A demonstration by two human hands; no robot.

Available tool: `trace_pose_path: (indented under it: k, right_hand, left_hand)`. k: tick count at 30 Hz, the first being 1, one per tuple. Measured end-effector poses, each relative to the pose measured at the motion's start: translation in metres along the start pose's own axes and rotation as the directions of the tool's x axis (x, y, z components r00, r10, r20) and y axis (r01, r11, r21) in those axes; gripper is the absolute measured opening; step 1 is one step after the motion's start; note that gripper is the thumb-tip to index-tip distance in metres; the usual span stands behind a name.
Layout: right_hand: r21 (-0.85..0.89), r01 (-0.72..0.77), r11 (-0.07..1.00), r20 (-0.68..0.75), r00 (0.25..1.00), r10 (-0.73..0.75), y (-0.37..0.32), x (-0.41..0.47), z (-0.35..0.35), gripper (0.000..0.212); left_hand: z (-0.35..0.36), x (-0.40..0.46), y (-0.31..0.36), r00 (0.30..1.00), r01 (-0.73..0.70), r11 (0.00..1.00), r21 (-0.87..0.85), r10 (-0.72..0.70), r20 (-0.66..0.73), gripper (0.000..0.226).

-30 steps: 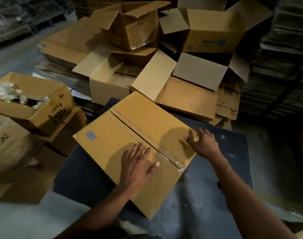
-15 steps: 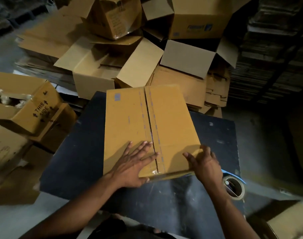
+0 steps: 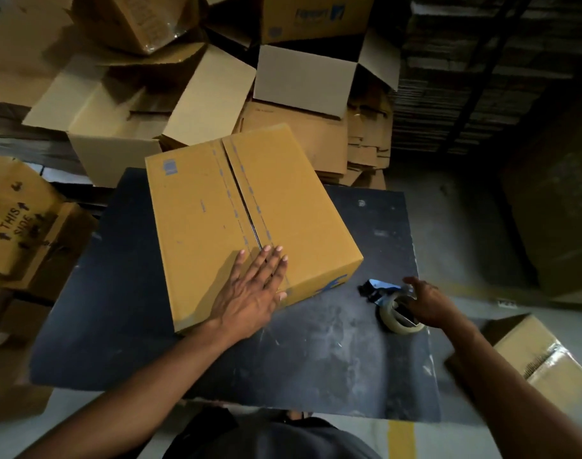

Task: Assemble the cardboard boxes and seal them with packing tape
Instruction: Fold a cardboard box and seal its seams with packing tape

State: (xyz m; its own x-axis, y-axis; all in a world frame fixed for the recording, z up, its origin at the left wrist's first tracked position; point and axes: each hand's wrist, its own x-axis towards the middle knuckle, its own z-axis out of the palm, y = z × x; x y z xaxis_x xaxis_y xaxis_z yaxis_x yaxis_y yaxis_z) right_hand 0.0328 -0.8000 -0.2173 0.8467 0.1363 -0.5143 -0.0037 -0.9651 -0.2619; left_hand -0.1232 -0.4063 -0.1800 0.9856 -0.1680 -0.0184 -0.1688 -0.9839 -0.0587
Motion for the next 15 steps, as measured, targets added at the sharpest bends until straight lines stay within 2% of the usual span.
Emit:
trace_pose_path:
  k: [2, 7, 11, 13, 15]
  right_hand:
    - [-0.011, 0.025, 1.000, 0.020, 0.999, -0.024, 0.004, 0.000, 0.005, 0.053]
    - [-0.117, 0.055, 0.992, -0.095, 0.993, -0.066, -0.003, 0.000, 0.016, 0.031]
    - [-0.141, 0.099, 0.985, -0.063, 0.992, -0.108, -0.009, -0.010, 0.023, 0.023]
    - [-0.113, 0.113, 0.987, -0.053, 0.991, -0.119, -0.011, -0.023, 0.026, 0.026]
    - [-0.025, 0.139, 0.990, -0.049, 0.989, -0.140, -0.014, -0.039, 0.031, 0.029]
  left_hand:
    - [0.000, -0.001, 0.001, 1.000, 0.012, 1.000, 0.003, -0.012, -0.018, 0.070]
    - [-0.002, 0.006, 0.008, 0.997, 0.026, 0.998, -0.062, -0.030, -0.065, 0.073]
    - [-0.002, 0.013, 0.012, 0.996, 0.048, 0.997, -0.065, -0.053, -0.075, 0.083]
    - [-0.009, 0.012, 0.017, 0.980, 0.034, 0.988, -0.149, -0.062, -0.189, 0.073]
    - [-0.020, 0.004, 0.030, 0.921, -0.048, 0.953, -0.300, -0.074, -0.382, 0.047]
